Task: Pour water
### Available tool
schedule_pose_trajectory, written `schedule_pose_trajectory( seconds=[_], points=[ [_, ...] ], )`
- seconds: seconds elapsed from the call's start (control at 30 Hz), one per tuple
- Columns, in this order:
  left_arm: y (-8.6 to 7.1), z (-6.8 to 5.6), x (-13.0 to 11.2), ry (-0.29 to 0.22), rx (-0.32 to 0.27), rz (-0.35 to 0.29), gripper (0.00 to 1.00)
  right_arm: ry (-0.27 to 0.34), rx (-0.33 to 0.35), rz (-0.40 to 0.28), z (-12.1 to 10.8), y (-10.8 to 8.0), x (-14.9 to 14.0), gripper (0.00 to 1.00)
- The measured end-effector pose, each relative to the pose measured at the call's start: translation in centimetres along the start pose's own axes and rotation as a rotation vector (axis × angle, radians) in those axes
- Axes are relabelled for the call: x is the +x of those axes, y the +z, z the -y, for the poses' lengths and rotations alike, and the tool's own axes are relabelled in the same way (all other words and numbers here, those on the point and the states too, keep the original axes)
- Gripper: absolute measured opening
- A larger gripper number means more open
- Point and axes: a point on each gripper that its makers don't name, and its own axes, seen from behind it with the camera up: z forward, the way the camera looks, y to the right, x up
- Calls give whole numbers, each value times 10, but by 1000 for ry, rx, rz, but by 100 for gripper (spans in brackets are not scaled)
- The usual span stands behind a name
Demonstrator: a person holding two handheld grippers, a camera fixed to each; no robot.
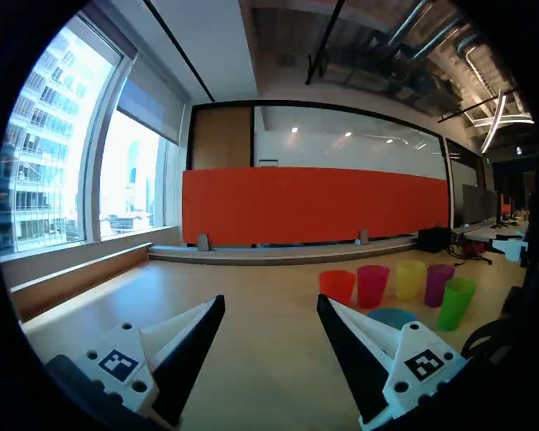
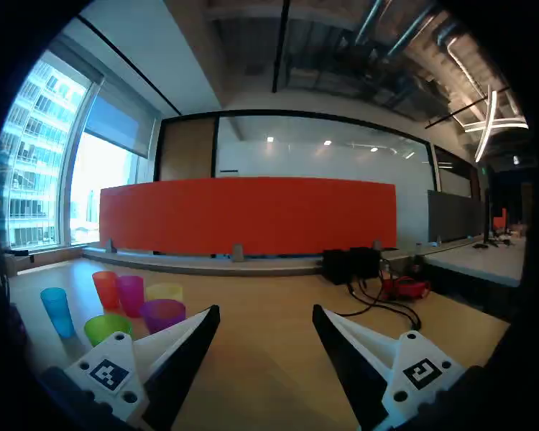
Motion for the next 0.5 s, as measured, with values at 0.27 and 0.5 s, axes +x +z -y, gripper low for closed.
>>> schedule_pose_trajectory(
  seconds=[0.27, 0.5],
  points=[
    [0, 0, 0, 1, 0, 0, 95, 0, 0, 0, 0, 0, 0, 100],
    [0, 1, -1, -3, 0, 0, 95, 0, 0, 0, 0, -1, 0, 100]
  ],
)
